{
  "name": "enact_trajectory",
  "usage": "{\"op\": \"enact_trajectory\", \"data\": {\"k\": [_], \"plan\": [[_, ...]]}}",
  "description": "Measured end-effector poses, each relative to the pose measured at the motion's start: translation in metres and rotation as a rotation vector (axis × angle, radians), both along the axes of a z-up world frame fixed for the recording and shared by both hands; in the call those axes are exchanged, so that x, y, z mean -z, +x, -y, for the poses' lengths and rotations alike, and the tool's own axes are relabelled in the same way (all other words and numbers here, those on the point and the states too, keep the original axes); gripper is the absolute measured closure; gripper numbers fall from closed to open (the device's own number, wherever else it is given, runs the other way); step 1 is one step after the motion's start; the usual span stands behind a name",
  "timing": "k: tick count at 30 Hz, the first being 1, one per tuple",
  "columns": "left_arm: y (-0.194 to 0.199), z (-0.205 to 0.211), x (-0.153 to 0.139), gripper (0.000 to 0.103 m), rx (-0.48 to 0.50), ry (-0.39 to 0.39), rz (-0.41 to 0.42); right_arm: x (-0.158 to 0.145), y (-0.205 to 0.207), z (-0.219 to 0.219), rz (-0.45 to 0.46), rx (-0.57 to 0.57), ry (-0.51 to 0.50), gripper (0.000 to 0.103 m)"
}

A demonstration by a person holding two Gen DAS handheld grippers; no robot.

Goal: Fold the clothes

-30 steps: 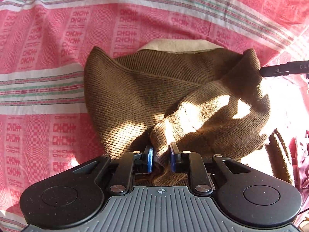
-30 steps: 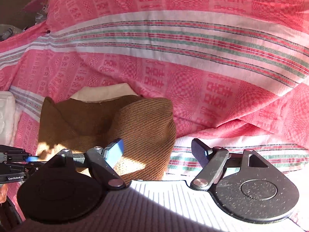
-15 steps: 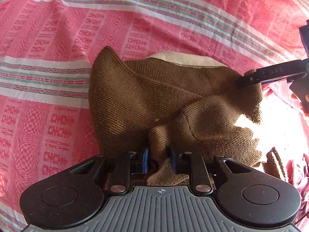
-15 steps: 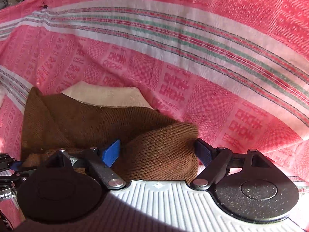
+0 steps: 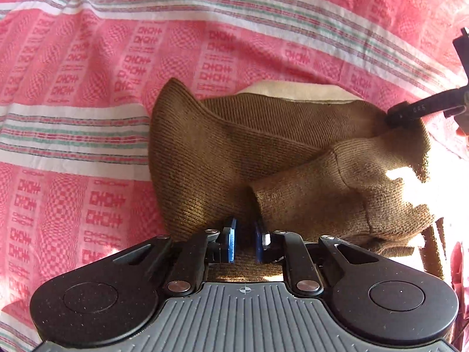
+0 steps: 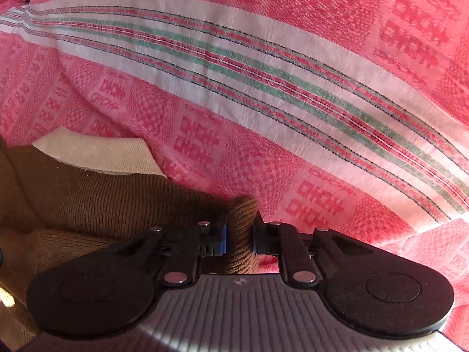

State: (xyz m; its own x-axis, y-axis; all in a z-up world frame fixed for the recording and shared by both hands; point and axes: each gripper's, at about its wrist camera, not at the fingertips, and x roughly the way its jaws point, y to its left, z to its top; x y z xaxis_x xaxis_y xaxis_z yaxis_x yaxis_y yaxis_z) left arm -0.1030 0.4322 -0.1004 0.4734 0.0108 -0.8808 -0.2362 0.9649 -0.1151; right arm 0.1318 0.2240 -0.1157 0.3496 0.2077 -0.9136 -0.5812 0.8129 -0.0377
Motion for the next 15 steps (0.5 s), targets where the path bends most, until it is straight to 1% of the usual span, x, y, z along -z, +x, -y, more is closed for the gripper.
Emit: {"op": "enact_trajectory", "data": {"k": [2, 4, 5, 6, 7, 8, 10, 12, 13, 15], "plan": [[0.000, 0.004, -0.002, 0.083, 0.011, 0.026, -0.006, -0.001, 0.001, -0.003, 0.010, -0.007, -0.013, 0.082], [-0.003, 0.007, -0.005, 0.080, 0.015, 0.045, -0.016, -0.005, -0.001, -0.001, 0.019, -0.022, -0.021, 0.060], [-0.006, 0.008, -0.007, 0.079, 0.017, 0.055, -0.018, -0.010, -0.004, 0.005, 0.021, -0.014, 0.005, 0.046], [-0.010, 0.008, -0.011, 0.073, 0.020, 0.068, -0.015, -0.015, -0.007, 0.010, 0.023, -0.007, 0.030, 0.046], [-0.014, 0.007, -0.014, 0.070, 0.022, 0.085, -0.014, -0.021, -0.010, 0.017, 0.024, -0.003, 0.056, 0.045], [-0.018, 0.006, -0.017, 0.069, 0.022, 0.101, -0.012, -0.028, -0.014, 0.024, 0.025, 0.001, 0.081, 0.045], [-0.027, -0.002, -0.024, 0.063, 0.015, 0.121, 0.004, -0.042, -0.020, 0.039, 0.032, 0.008, 0.131, 0.043], [-0.030, -0.012, -0.034, 0.049, -0.006, 0.110, 0.041, -0.054, -0.024, 0.056, 0.033, 0.015, 0.183, 0.038], [-0.027, -0.016, -0.039, 0.047, -0.007, 0.102, 0.063, -0.059, -0.025, 0.063, 0.031, 0.017, 0.206, 0.037], [-0.015, -0.017, -0.049, 0.041, 0.015, 0.086, 0.106, -0.056, -0.031, 0.076, 0.002, 0.022, 0.222, 0.035]]}}
